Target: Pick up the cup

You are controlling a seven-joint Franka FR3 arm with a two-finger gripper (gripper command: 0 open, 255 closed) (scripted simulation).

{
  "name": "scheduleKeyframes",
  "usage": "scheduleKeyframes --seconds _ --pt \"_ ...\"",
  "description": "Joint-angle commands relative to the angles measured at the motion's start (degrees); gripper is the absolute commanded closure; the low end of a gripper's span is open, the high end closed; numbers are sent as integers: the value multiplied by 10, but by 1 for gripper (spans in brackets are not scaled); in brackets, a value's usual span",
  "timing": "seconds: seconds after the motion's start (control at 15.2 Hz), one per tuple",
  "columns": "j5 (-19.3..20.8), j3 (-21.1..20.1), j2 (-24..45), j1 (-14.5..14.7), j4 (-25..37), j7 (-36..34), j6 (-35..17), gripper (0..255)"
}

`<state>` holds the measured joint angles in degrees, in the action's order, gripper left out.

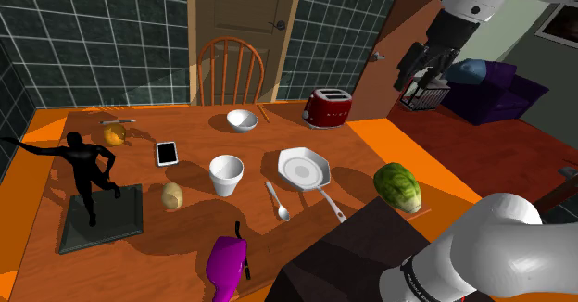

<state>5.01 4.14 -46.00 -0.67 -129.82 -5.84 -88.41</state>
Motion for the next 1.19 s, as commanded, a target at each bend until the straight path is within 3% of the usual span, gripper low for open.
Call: scheduleKeyframes --seconds 0.0,0.59,1.12 --pt "0 0 0 0 0 0 0 0" --pt "-31 -26 92 17 -77 -49 -159 0" --pt "-55 -50 222 34 -94 -86 -298 0"
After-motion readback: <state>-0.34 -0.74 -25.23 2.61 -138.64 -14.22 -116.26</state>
